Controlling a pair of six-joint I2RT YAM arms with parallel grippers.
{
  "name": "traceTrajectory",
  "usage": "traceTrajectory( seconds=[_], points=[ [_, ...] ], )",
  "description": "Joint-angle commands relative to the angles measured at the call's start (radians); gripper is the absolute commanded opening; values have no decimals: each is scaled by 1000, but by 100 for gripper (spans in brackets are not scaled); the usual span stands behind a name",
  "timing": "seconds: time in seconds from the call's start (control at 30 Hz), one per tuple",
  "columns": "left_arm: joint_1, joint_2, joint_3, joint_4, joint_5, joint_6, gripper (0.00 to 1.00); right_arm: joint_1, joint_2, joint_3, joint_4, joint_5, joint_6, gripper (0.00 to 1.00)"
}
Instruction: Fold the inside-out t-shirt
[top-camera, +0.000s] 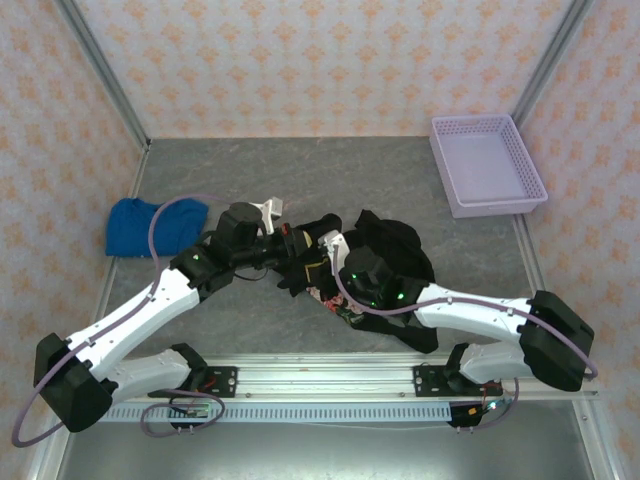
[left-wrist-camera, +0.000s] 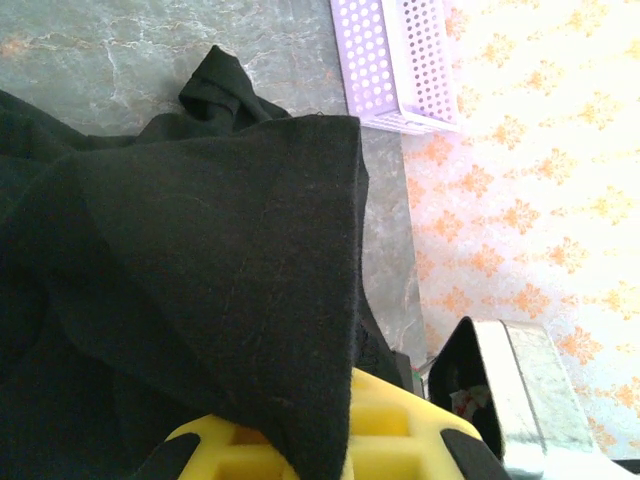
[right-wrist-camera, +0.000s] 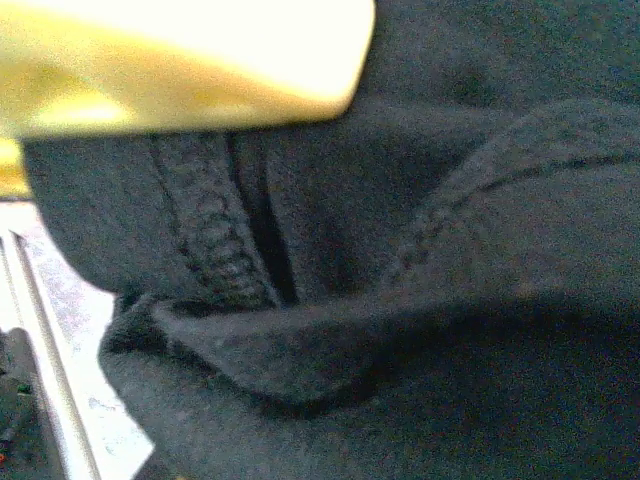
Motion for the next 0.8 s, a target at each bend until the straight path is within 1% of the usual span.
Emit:
traceTrajectory(
  seconds=[0.0, 0.1, 0.23, 0.4, 0.53, 0.63, 0.73, 0.77],
  points=[
    [21, -8, 43, 11, -14, 6, 0, 6, -25, -32, 18, 70, -9, 0],
    [39, -14, 50, -9, 13, 8, 0, 5, -43, -47, -23, 108, -20, 0],
    [58, -19, 77, -78, 44, 40, 0, 3, -60, -45, -89, 157, -35, 0],
    [90, -23, 91, -122, 103, 45, 0, 5, -41, -26, -167, 216, -56, 0],
    [99, -27, 76, -78, 127, 4, 0, 5, 2, 5, -199, 199, -73, 0],
    [102, -29, 55, -39, 131, -22, 0, 5, 1, -1, -177, 174, -68, 0],
    [103, -31, 76, -127, 106, 52, 0, 4, -36, -7, -183, 172, -71, 2],
    [103, -32, 81, -163, 93, 92, 0, 5, -58, -4, -197, 160, -74, 5]
  ],
)
